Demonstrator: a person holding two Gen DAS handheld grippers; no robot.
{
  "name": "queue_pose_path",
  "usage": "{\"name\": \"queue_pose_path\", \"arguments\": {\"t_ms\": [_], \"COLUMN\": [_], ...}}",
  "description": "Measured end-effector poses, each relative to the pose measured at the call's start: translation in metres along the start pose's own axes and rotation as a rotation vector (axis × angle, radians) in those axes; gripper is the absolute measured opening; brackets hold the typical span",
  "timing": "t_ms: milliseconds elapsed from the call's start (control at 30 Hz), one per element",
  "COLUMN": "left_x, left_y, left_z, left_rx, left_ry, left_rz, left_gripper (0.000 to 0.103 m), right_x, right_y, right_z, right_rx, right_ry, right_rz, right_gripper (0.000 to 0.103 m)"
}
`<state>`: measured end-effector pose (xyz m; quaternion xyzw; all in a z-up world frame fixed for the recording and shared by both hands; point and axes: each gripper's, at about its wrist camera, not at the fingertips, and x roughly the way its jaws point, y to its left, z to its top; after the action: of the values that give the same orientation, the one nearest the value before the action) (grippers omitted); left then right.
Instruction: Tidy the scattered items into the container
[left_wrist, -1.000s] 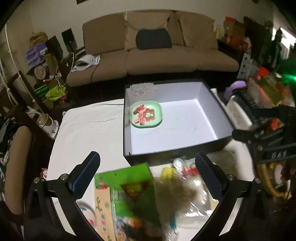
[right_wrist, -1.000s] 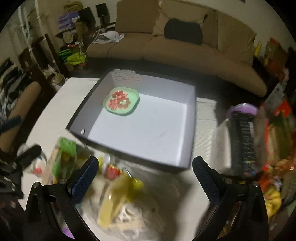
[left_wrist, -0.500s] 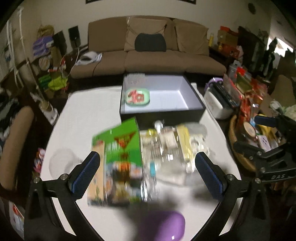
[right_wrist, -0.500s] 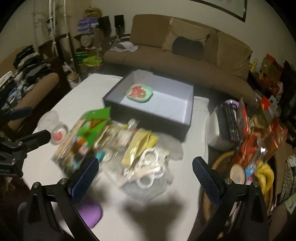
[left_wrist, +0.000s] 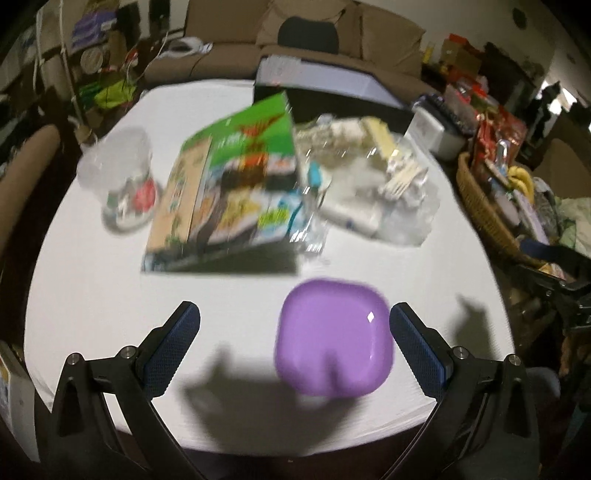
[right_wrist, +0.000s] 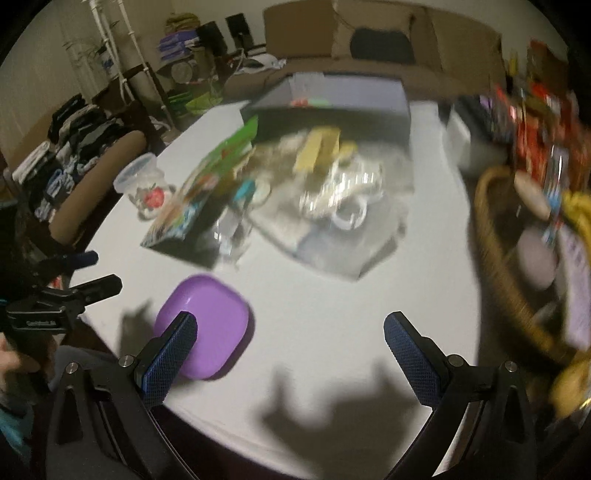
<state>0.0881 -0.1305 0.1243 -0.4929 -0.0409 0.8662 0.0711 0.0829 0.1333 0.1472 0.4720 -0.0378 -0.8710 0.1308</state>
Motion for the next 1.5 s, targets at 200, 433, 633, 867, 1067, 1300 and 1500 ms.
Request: {"name": "queue_pose_path", "arguments": {"t_ms": [200,433,633,867,1067,1300,1500], "left_x": [0.016,0.059,0.075,0.089,0.094,0.094,0.087], "left_y": [0.009,0.011,0.011,0.016,0.013,0.013,0.008], "left_z": [-0.021,-0.040,-0.049,-0.052,-0.050,-0.051,-0.052], "left_rx": [-0.013,-0.015,-0.008,-0.013,-0.007,-0.022,-0.014], "left_ry": [0.022,0.143,0.165,0.175,0.159,0.150,0.132], "left_rz": [-0.006,0.011,-0.002,-0.014,-0.066,-0.137,-0.208], "left_gripper": [0.102,0.059,0.043,0.032,0.009,0.008,0.009], "right_x": [0.028,0.066,0.090,0.106,0.118,0.122,0.107], "right_y": [0.007,0.028,0.025,0.026,0.023,0.020,0.010], "right_z": [-0.027,-0.039,-0.047,-0.050,-0.053,-0.057,-0.058], "right_rx": [0.058,0.070,0.118,0.120,0.132,0.135,0.148], "right_ry": [0.026,0.092,0.117,0.133,0.153,0.154,0.121], "right_rz": [0.094,0.207,0.251,0.257,0.252,0.226,0.234], "right_gripper": [0.103,0.089,0.064,0.047,0.019,0.018,0.018]}}
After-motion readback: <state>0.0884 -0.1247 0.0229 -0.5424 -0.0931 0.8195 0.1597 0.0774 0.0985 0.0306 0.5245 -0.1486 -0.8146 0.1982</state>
